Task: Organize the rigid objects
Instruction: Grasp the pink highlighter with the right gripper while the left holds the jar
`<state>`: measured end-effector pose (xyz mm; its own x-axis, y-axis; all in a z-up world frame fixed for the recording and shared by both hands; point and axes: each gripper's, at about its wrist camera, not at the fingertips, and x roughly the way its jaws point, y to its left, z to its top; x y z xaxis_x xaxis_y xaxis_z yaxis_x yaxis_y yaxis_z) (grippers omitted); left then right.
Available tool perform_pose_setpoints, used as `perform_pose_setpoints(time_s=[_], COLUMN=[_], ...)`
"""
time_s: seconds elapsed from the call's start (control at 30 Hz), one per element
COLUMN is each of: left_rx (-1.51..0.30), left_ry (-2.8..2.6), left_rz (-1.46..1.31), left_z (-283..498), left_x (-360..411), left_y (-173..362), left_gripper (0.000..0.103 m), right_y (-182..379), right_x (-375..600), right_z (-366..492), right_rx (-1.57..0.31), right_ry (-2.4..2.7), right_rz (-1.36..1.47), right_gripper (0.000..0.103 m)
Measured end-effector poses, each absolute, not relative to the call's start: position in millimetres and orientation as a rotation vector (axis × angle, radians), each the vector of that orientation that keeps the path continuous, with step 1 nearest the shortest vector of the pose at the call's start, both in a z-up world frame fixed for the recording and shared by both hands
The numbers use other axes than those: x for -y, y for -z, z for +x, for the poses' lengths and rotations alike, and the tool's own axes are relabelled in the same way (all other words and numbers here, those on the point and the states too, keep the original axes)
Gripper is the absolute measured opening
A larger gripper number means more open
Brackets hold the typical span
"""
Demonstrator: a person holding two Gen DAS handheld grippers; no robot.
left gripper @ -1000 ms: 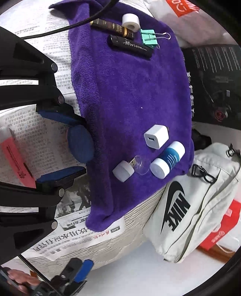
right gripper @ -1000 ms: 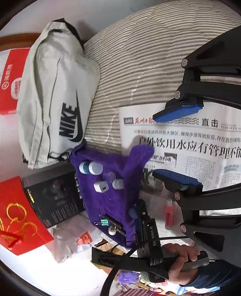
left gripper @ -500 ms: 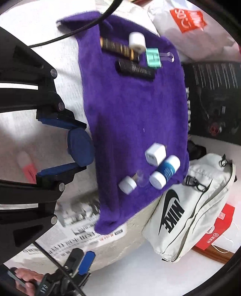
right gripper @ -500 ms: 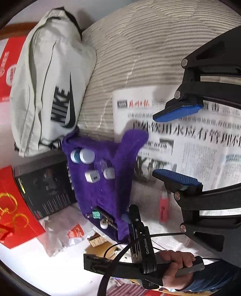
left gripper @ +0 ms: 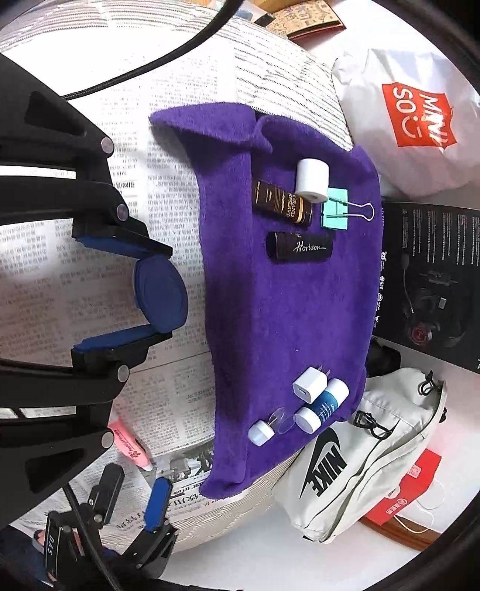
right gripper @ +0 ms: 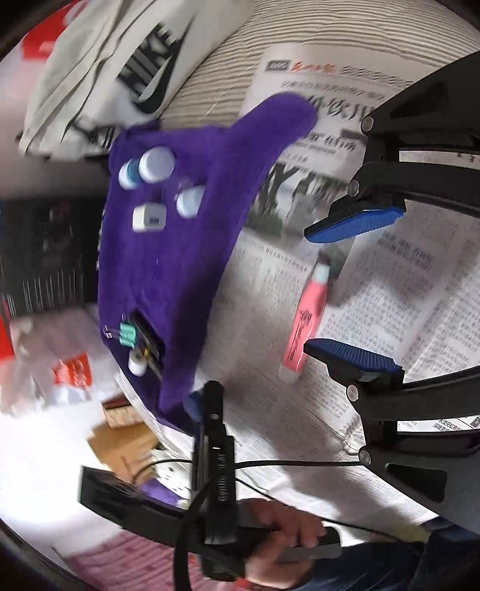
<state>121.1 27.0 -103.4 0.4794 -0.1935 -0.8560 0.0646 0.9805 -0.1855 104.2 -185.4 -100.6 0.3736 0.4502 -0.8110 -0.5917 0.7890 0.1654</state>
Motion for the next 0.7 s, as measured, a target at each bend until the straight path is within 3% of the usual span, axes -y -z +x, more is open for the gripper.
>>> perform_pose_setpoints(time_s=[0.53,0.7], left_rx=[-1.061,-1.063], left_ry=[0.153,0.158], left_rz=[-0.161,-0.171], left_z=[119.7,117.8], left_x=[-41.7,-46.5], left_y=[107.4,108.6], left_gripper=[0.034,0.034], right_y=[112.9,112.2], right_x=[152.6,157.2], right_z=[112.0,125.4], right_rx=[-0.968,-0.984], right_ry=[-0.724,-0.683], right_rz=[-0.282,-0.227], right_gripper=[0.059,0.03])
